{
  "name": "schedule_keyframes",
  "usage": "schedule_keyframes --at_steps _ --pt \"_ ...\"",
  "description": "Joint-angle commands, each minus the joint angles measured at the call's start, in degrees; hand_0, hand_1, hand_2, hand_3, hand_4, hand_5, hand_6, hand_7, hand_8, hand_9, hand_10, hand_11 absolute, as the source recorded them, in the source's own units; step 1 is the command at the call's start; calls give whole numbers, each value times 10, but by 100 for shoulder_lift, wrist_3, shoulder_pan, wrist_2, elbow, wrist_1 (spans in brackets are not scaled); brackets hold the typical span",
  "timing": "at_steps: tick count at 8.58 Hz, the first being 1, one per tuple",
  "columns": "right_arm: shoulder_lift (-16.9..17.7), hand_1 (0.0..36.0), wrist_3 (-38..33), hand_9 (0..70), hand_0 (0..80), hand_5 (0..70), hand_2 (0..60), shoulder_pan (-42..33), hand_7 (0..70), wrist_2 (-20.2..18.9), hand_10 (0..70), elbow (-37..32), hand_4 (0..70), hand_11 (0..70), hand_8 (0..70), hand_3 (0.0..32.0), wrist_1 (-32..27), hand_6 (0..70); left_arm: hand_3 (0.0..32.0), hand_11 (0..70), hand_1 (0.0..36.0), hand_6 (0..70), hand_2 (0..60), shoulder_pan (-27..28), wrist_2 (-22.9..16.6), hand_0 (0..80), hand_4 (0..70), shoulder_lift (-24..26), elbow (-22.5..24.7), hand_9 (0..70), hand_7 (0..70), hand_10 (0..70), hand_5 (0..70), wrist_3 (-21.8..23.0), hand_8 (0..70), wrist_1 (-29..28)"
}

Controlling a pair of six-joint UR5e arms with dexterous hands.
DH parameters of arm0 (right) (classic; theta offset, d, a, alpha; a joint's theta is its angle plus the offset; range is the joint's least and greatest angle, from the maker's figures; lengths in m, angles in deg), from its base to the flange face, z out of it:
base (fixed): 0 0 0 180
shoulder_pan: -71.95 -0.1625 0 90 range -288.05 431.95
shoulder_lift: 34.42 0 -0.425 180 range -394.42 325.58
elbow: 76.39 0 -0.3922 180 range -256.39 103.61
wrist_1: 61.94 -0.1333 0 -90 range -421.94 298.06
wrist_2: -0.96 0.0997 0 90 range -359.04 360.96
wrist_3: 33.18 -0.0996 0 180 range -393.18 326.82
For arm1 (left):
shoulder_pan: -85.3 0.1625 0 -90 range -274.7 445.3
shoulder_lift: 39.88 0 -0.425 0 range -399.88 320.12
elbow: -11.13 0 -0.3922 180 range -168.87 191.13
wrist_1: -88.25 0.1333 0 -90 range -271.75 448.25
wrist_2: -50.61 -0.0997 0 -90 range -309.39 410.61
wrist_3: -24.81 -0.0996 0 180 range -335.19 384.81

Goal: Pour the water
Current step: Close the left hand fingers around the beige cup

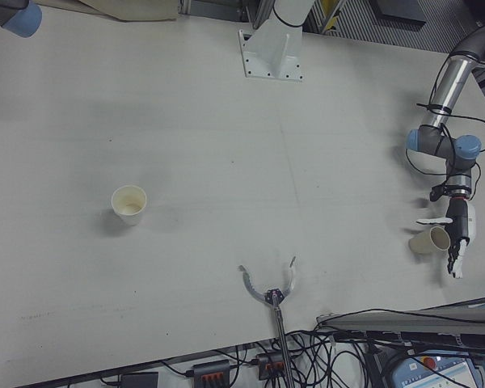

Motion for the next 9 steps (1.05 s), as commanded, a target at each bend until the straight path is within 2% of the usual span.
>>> schedule_keyframes --at_steps 1,2,4,7,9 --pt "17 153 -6 0 463 51 216 0 28 5 0 -11 147 0 0 0 0 4 0 55 258 17 14 7 -18 631 196 15 13 0 58 19 157 -3 0 0" --pt "25 152 -6 0 463 51 215 0 25 14 0 -11 143 0 0 2 0 3 0 54 254 17 18 7 -18 628 234 67 4 0 54 20 179 -11 0 0" --pt "25 152 -15 0 462 47 211 0 21 5 0 -115 133 0 0 6 -9 0 0 56 257 19 20 16 -18 631 225 199 -57 0 61 21 152 -90 0 9" --pt "17 149 -15 0 461 46 211 17 26 32 0 -186 141 0 0 4 -18 4 0 55 253 18 16 25 -9 628 229 209 -101 0 56 20 173 -99 0 9" --pt "17 149 -24 0 460 45 211 9 26 23 0 -239 149 0 0 2 -53 4 0 56 245 24 20 34 -9 620 281 200 -145 0 64 23 194 -99 0 9"
